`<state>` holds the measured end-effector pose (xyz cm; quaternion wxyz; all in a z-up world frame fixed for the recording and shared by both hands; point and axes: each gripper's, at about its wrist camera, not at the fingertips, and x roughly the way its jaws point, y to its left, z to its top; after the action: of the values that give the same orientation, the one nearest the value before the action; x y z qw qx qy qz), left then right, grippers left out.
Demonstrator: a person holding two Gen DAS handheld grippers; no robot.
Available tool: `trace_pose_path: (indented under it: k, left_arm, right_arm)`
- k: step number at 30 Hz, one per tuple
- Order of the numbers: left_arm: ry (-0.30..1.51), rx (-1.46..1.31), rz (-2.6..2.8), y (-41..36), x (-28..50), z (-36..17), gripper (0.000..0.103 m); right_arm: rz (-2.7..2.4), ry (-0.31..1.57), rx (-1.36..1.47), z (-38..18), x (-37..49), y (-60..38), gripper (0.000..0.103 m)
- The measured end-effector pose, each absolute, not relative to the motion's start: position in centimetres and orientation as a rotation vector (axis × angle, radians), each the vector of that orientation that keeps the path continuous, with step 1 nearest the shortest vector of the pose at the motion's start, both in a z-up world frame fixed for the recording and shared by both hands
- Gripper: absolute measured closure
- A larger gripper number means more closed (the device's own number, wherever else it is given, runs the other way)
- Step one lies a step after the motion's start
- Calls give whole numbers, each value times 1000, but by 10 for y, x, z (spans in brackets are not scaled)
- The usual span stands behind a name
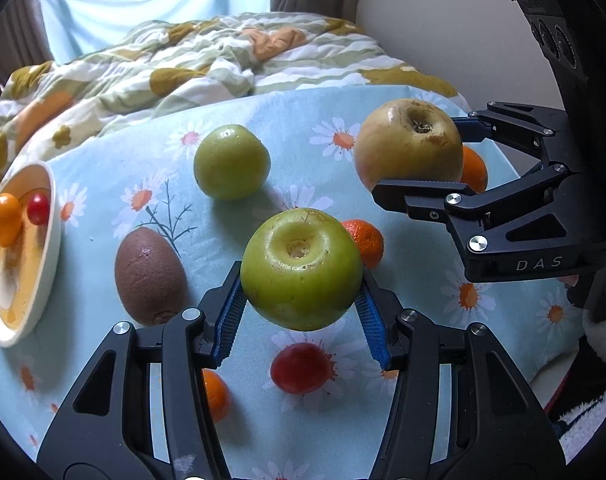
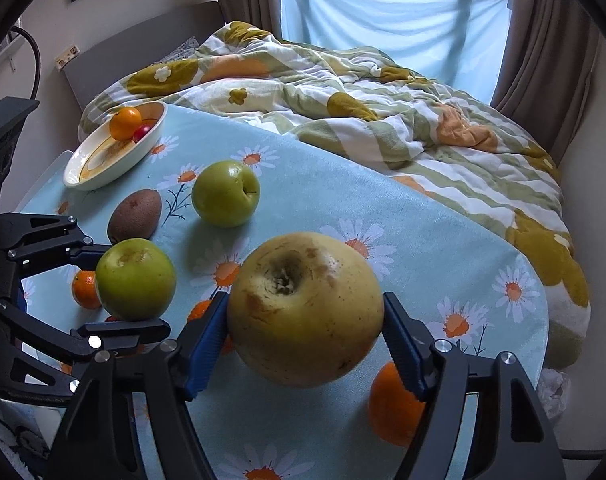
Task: Organize fruits
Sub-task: 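Place the green apple in the bowl with the left gripper while the right carries the yellow apple toward it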
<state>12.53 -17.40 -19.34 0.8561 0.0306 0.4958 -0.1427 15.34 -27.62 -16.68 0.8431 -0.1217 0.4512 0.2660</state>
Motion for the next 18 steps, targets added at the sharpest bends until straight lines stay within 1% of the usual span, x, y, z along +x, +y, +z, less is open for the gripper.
trace_pose_path:
  k: [10,18]
  left_arm:
    - [967,39,-274,-155,117,-150,44]
    - [931,21,-261,-108,107,-123,44]
  right_arm:
    - [537,935,-193,-121,142,-271,33]
    - [511,918,-177,-92,133,-241,33]
